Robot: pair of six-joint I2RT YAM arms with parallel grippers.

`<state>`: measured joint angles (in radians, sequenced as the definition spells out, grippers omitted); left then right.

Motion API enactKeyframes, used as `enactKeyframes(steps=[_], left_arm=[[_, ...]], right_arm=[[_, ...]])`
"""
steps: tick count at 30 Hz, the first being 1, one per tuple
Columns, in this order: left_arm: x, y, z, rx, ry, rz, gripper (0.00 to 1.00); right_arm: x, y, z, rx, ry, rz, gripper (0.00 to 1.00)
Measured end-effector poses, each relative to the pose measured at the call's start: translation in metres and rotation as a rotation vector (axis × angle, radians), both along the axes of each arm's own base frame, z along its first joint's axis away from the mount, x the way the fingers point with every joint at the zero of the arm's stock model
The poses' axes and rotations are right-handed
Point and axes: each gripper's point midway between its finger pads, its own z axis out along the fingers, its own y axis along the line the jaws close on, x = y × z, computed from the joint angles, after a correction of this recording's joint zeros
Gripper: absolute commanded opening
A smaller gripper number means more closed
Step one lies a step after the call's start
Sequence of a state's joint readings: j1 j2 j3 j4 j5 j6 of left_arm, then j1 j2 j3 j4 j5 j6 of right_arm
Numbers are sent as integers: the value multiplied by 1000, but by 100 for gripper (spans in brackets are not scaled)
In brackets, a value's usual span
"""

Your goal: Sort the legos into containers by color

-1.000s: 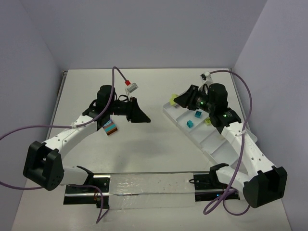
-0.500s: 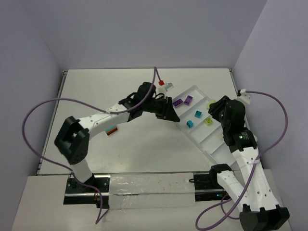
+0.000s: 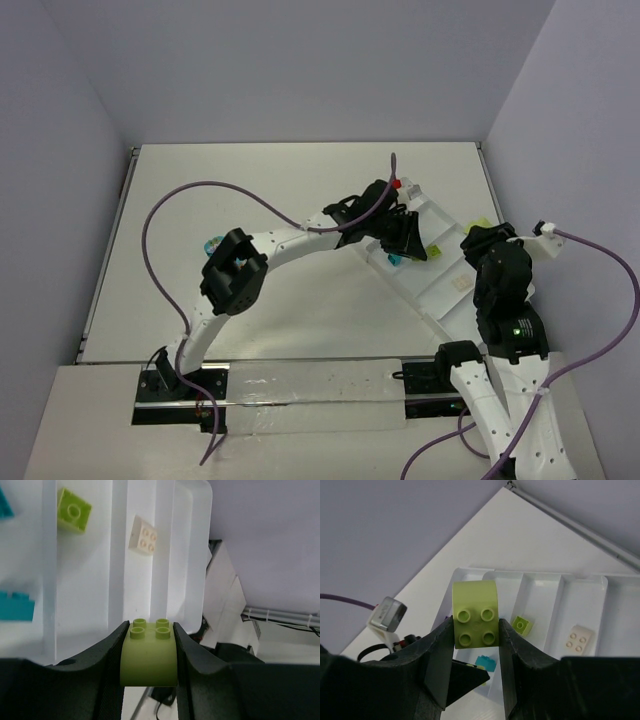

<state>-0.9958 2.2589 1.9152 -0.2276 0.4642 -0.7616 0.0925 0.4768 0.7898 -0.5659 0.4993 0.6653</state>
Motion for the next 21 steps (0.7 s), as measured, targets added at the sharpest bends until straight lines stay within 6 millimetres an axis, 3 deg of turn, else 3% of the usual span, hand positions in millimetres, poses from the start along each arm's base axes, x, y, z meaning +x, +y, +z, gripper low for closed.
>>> enactKeyframes(steps=[2, 6, 9, 13, 17, 21], left_arm=[[4, -11, -3, 5, -15, -2, 1], [13, -27, -14, 37, -49, 17, 13], [18, -30, -26, 73, -73, 36, 46], [17, -27, -39, 111, -78, 36, 73], [17, -24, -42, 130, -91, 34, 83], [15, -25, -43, 133, -98, 27, 84]], right_arm=[[-3, -3, 1, -1, -15, -14, 1], [-6, -6, -4, -7, -14, -32, 1], [-7, -8, -4, -9, -15, -40, 1], [-7, -8, -4, -10, -15, -43, 2], [-7, -8, -4, -10, -15, -43, 2], [-7, -8, -4, -13, -13, -41, 3]])
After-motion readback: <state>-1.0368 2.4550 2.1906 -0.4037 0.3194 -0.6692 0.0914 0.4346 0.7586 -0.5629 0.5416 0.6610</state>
